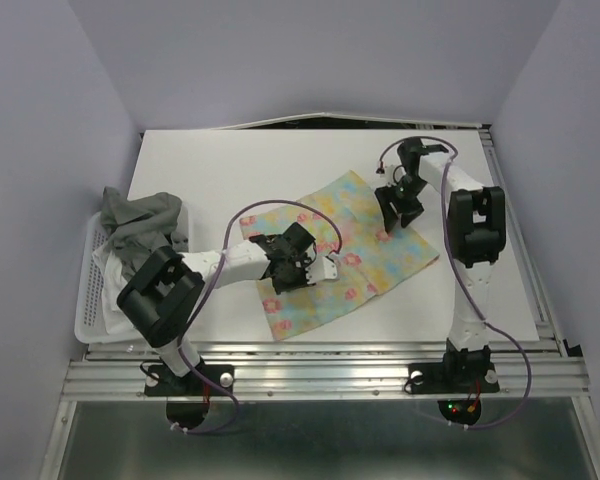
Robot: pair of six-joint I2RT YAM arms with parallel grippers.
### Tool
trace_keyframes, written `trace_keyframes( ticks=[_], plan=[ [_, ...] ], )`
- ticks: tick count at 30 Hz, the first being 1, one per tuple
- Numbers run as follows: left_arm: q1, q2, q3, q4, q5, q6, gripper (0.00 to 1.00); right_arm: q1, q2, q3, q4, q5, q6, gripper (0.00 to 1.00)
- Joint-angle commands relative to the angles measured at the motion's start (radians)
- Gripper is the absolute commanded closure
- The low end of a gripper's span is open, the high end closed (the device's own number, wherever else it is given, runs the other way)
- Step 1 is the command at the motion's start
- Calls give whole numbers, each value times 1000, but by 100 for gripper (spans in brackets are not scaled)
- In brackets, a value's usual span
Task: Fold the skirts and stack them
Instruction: Flatten the skirt out
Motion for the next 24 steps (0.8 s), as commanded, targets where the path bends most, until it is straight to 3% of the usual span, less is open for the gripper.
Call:
trace_keyframes(
  ticks=[1, 5, 10, 16, 20, 24],
  plan=[
    [-90, 53, 5, -91, 81, -36, 68, 8, 168, 280, 60, 48, 3, 36],
    [-189, 121, 167, -121, 259, -146, 69, 72, 257, 471, 49, 13, -16, 36],
    [-255, 153, 429, -86, 440, -339, 62, 143, 218, 458, 135, -72, 13, 33],
    [-177, 90, 520, -25, 414, -478, 59, 153, 87, 398, 174, -14, 23, 32],
    [-132, 18, 480, -130, 255, -334, 59, 134, -66, 245, 189, 74, 23, 32],
    [-33, -22, 361, -173, 195, -237, 60, 134, -178, 99, 192, 114, 29, 33]
  ],
)
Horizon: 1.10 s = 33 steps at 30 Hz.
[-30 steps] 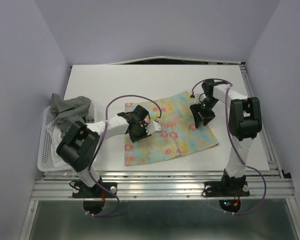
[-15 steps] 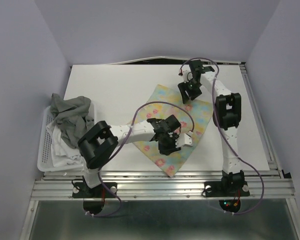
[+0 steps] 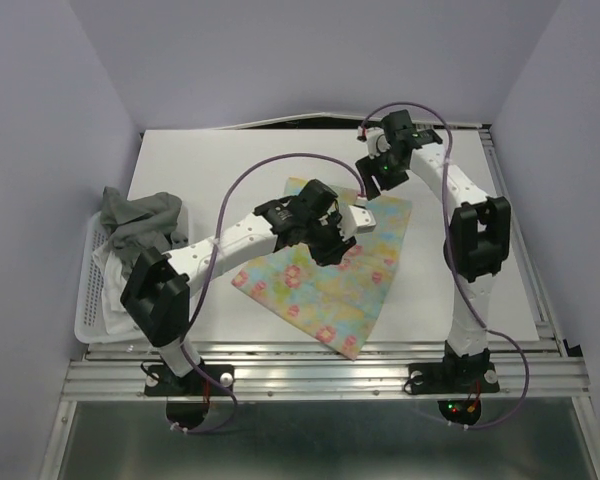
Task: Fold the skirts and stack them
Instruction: Flatten the skirt out
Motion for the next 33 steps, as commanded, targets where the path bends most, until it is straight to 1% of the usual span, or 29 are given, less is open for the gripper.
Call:
trace_keyframes(
  ticks=[1, 3, 6, 11, 14, 17, 18, 19, 22, 23, 25, 28, 30, 32, 33],
  plan=[
    [93, -62, -111, -99, -104, 128, 60, -13, -130, -114, 30, 83, 17, 34],
    [118, -76, -179, -90, -176, 188, 61, -13, -139, -150, 18, 96, 16, 35],
    [143, -94, -260, -54, -245, 229, 63, -13, -142, -217, -19, 94, 12, 43],
    [147, -93, -349, -25, -277, 291, 65, -13, -139, -364, 46, 131, 22, 44],
    [144, -73, -384, -25, -270, 307, 66, -13, -109, -380, 93, 154, 22, 45],
    [126, -53, -404, -45, -221, 304, 66, -13, -29, -326, 116, 162, 20, 47],
    [115, -50, -407, -48, -209, 301, 66, -13, -29, -326, 117, 160, 22, 47],
    [102, -45, -410, -53, -195, 297, 66, -13, 8, -281, 119, 156, 22, 47],
    [25, -24, -415, -54, -150, 257, 67, -13, 66, -199, 111, 130, 25, 47],
    [6, -17, -412, -48, -118, 242, 69, -13, 101, -138, 91, 108, 25, 47],
    [-44, -2, -401, -27, -71, 194, 70, -13, 143, -66, 77, 78, 23, 47],
    [-76, 33, -354, -31, -23, 150, 70, -13, 168, -23, 74, 62, 8, 47],
    [-87, 53, -314, -39, 18, 136, 70, -2, 175, 1, 41, 28, -4, 47],
    [-87, 53, -291, -60, 45, 125, 70, -2, 156, -21, 25, -33, -33, 47],
    [-87, 43, -270, -74, 80, 123, 70, 7, 110, -71, 27, -60, -58, 46]
  ],
)
